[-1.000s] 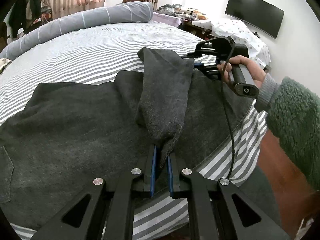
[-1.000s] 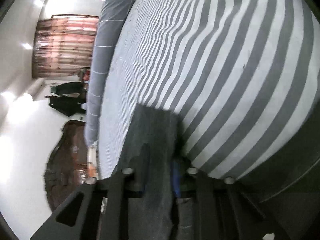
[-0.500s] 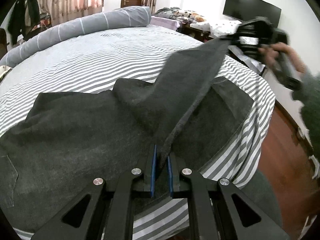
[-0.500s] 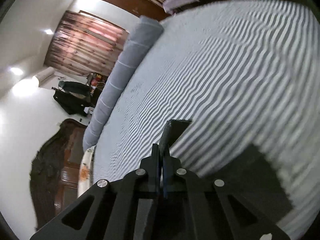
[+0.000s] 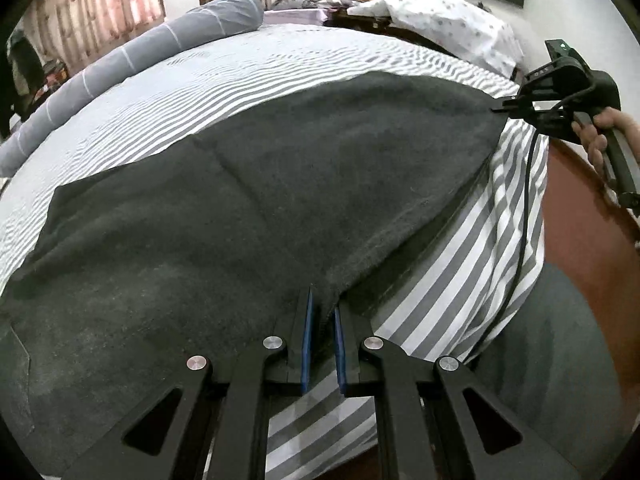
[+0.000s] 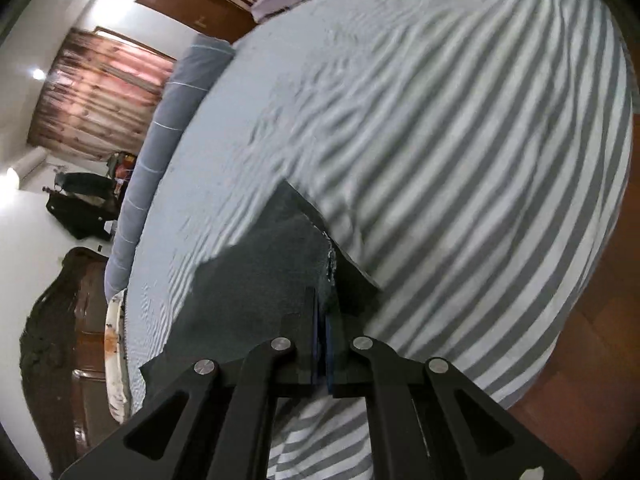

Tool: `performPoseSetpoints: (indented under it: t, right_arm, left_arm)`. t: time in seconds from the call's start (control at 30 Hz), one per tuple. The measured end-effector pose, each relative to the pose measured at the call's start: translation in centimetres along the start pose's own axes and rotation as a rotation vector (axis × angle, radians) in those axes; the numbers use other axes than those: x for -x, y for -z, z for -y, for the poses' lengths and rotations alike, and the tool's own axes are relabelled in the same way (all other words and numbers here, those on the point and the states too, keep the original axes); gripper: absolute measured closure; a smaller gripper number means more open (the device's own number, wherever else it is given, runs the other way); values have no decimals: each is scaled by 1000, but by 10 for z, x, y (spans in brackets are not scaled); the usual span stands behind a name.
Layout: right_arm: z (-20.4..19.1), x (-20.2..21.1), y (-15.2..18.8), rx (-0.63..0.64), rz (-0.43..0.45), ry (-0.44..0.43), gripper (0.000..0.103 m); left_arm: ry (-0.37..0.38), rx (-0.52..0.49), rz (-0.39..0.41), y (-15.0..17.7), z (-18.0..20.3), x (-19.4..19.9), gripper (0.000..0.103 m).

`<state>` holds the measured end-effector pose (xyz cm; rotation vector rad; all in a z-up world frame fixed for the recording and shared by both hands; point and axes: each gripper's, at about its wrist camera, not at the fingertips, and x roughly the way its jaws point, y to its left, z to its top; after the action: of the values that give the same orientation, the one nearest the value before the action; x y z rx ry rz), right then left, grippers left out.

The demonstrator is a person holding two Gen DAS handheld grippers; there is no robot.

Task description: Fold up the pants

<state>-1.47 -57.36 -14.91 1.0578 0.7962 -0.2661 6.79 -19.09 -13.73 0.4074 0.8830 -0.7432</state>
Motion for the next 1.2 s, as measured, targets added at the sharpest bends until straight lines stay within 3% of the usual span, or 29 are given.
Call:
performPoseSetpoints:
  t: [0.1, 0.23, 0.37, 0.53, 0.67, 0.77, 0.9, 0.97, 1.0, 1.03, 1.2]
  right_arm:
    - [7, -3, 2, -1, -10, 0, 97]
    - [2, -4, -8, -9, -37, -82, 92]
    - [-16, -5, -15, 54, -37, -117, 94]
    - [-22, 14, -6, 70, 13, -88, 99]
    - [15, 12, -5, -3, 13, 6, 99]
    - [33, 8, -8, -40, 7, -2, 99]
    - [32, 16, -17, -52, 34, -59, 91]
    - [24, 20, -25, -34, 53, -85, 81]
    - [19, 19, -30, -24, 51, -87, 70]
    - [14, 16, -36, -12, 42, -91, 68]
    - [-15, -20, -62, 45, -85, -113, 68]
  left_arm:
    - [0, 2, -11, 2, 1, -2, 93]
    - [-11, -3, -24, 1, 4, -7, 93]
    - [-4, 24, -26, 0, 5, -9, 93]
    - [2, 34, -28, 0, 1, -9, 93]
    - [9, 34, -30, 1, -3, -8, 93]
    - [6, 25, -39, -1, -3, -8, 93]
    - [51, 47, -44, -8, -7, -1, 93]
    - [95, 42, -41, -12, -7, 7, 92]
    - [114, 35, -42, -15, -6, 11, 92]
    - [127, 32, -40, -17, -5, 14, 92]
    - [190, 102, -20, -29, -10, 26, 90]
